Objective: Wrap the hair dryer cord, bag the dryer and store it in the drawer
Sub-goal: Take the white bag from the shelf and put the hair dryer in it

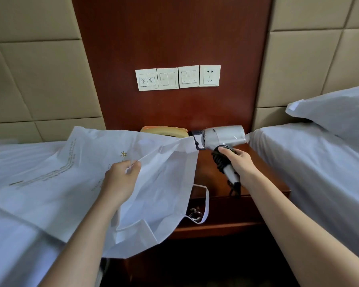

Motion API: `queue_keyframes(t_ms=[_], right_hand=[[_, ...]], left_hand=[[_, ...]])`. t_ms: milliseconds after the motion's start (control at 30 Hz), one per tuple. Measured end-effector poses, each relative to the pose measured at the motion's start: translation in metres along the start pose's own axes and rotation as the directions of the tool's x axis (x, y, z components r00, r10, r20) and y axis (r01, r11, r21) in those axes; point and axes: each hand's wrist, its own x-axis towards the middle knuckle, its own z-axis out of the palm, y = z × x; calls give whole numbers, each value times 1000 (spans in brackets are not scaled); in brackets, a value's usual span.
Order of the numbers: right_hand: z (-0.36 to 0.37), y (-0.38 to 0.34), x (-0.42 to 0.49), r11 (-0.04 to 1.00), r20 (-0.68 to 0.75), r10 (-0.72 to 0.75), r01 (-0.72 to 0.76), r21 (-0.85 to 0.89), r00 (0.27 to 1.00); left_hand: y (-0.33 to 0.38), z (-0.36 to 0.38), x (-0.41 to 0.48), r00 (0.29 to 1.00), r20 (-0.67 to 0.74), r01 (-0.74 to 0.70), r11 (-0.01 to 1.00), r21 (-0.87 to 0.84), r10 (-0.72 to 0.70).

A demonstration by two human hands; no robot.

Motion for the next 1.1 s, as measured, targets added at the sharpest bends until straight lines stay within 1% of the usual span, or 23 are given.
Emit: queue_keyframes(t_ms=[100, 200, 267, 333, 400, 467, 533, 667, 733, 767, 833, 900, 1000, 1100], right_hand=[[-13, -17, -19, 997, 158, -63, 54, 63, 985], [-24, -23, -30, 996, 330, -86, 71, 58, 940], [-32, -25, -35, 998, 445, -64, 70, 4, 893], [-38, -24, -42, 993, 565, -14, 80, -92, 825], [-40, -21, -49, 983, 623, 58, 65, -172, 780], [-38, -20, -55, 971, 623, 127, 33, -238, 772], [-31, -19, -59, 959, 596, 186, -13, -283, 781], [-10, -16, -67, 942, 462, 281, -149, -302, 841], [2, -15, -72, 921, 410, 332, -198, -335, 850], [8, -15, -74, 921, 388, 333, -208, -330, 860], [23, -17, -79, 930, 347, 322, -226, -290, 881], [38, -18, -79, 943, 319, 322, -273, -190, 892], [63, -16, -70, 933, 261, 355, -357, -42, 897], [87, -19, -57, 911, 253, 394, -411, 19, 884]], left_hand=[[10, 8, -4, 999, -31, -29, 999, 35, 30], [24, 19, -8, 997, -51, -60, 997, 55, 63], [32, 26, -11, 995, -71, -71, 997, 36, 73], [41, 32, -14, 992, -96, -85, 996, 31, 88], [50, 38, -20, 986, -102, -127, 991, 32, 130], [59, 43, -25, 977, -87, -193, 981, 34, 195], [66, 48, -28, 959, -45, -280, 959, 43, 281], [81, 48, -33, 887, 70, -459, 887, 50, 456], [88, 39, -35, 858, 110, -508, 860, 39, 502], [93, 32, -37, 847, 127, -524, 851, 39, 516], [103, 16, -40, 828, 147, -553, 832, 55, 541], [111, -2, -40, 822, 139, -565, 821, 78, 552], [120, -26, -36, 817, 129, -573, 817, 67, 562], [126, -44, -34, 807, 148, -584, 809, 61, 571]])
